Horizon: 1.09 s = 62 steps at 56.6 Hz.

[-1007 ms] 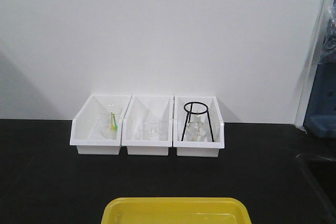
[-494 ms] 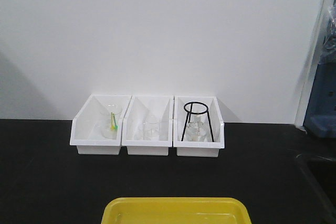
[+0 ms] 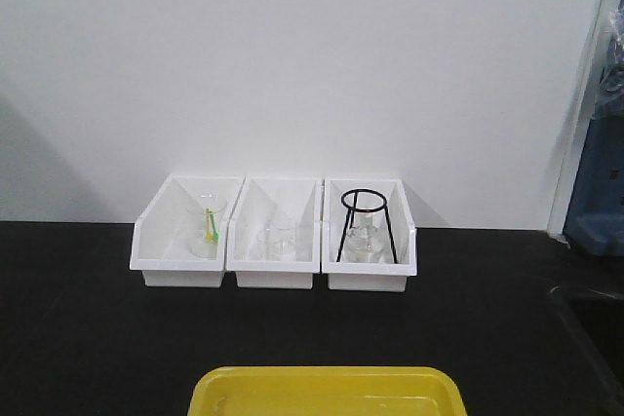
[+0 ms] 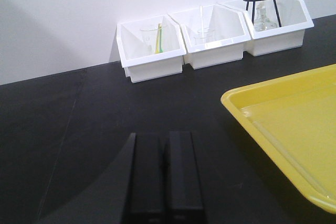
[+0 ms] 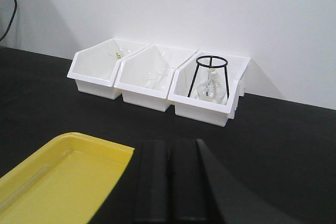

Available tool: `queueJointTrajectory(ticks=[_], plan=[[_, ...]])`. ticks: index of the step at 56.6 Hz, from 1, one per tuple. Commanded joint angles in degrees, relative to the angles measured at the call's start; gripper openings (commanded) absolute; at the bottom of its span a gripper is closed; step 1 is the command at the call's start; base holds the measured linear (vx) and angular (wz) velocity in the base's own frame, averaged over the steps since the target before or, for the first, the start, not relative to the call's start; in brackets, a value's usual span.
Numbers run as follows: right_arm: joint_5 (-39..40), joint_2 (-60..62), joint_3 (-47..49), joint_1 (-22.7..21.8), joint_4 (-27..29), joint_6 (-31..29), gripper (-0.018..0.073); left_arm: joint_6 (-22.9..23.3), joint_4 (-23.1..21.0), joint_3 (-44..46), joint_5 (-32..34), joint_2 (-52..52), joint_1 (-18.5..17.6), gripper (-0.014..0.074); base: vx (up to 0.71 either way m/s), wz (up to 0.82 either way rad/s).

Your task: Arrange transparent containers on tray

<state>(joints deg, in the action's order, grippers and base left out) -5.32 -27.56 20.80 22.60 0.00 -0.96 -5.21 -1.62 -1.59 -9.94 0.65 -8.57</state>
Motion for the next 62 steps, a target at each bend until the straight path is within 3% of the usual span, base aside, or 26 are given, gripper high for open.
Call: queueJointTrajectory(ticks=[1,25,29,39,44,49,52,62], plan=[[4.8,-0.2,1.6,-0.1,0.0,-0.5,-0.0011,0.5,0.0,-2.0,5.0,1.3,0.2,-0.0006,0.0,0.0],[4.9,0.6,-0.5,-0.6,-0.5,-0.6,-0.0011,0.5,0.0,-2.0,5.0,1.3,0.2,-0.0006,0.0,0.0],[4.8,3.0,-3.2,-3.4,-0.6,-0.6,-0.0011,0.5,0.0,-2.0,5.0,1.3,0.2,-0.0006,0.0,0.0],[5.3,13.5,-13.2,-16.5,0.0,-0.5,-0.0011,0.5,0.0,-2.0,5.0,1.3,0.2,-0.0006,0.0,0.0],[5.3,19.7,-18.9,-19.9,0.0,-0.5,-0.0011,0.5,0.0,-2.0,5.0,1.3,0.2,-0.0006,0.0,0.0],[4.7,26.1,-23.4,-21.0,0.0,-0.5,-0.0011,0.5,0.0,-2.0,5.0,1.3,0.2,-0.0006,0.0,0.0],[-0.5,29.2,-22.9,-21.0,-0.4,-0.6,-0.0011,0.5,0.0,-2.0,5.0,1.3,0.2,-0.0006,0.0,0.0],[-2.7,28.7,-23.1,-20.2,0.0,-0.5,-0.0011,0.5,0.0,-2.0,5.0,1.3,0.2,-0.0006,0.0,0.0]])
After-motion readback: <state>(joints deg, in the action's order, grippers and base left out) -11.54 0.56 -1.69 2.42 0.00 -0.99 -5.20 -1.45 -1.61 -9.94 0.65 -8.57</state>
